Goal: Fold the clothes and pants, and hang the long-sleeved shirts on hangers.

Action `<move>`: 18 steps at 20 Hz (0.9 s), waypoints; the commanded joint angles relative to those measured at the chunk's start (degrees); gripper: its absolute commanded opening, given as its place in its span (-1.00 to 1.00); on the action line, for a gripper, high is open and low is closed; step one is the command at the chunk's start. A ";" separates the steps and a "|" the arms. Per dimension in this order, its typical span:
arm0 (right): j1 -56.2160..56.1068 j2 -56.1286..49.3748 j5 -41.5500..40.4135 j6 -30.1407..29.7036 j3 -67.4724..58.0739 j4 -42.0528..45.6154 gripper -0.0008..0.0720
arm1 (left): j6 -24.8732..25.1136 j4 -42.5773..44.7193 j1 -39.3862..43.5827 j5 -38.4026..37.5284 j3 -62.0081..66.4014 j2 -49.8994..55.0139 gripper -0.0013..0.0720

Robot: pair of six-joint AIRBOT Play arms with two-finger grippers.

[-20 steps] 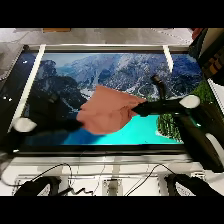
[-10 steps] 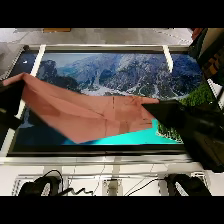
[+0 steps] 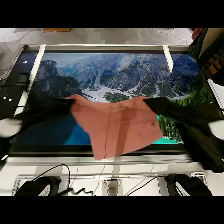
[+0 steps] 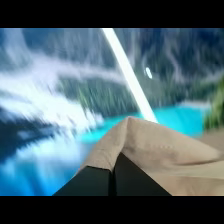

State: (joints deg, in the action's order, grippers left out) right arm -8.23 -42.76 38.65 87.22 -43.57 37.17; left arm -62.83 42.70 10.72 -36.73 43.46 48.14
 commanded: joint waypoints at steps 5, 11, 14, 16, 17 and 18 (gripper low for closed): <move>2.54 -17.00 2.45 1.64 -2.78 24.83 -0.92 | -1.81 -5.90 10.19 -9.90 2.12 19.74 -0.95; 15.41 -16.90 20.96 -2.60 -9.40 40.76 -0.92 | -10.34 -7.34 17.70 -17.07 1.84 19.85 -0.95; 17.88 -17.68 22.51 -4.44 -9.46 41.53 -0.92 | -10.32 -9.33 25.64 -9.84 1.84 20.79 -0.94; 17.88 -19.23 25.38 -4.44 -9.46 43.74 -0.92 | -10.54 -9.35 30.34 -4.00 1.84 22.62 -0.94; 17.88 -20.17 27.39 -4.46 -9.46 45.57 -0.92 | -10.51 -9.35 32.22 -2.19 1.84 23.98 -0.94; 17.88 -21.24 30.03 -4.44 -9.46 47.56 -0.91 | -10.51 -9.38 33.64 -1.40 1.84 25.46 -0.94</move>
State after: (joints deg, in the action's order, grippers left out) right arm 8.80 -61.98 62.22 83.50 -52.77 79.59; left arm -72.71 33.91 39.00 -43.83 45.32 70.89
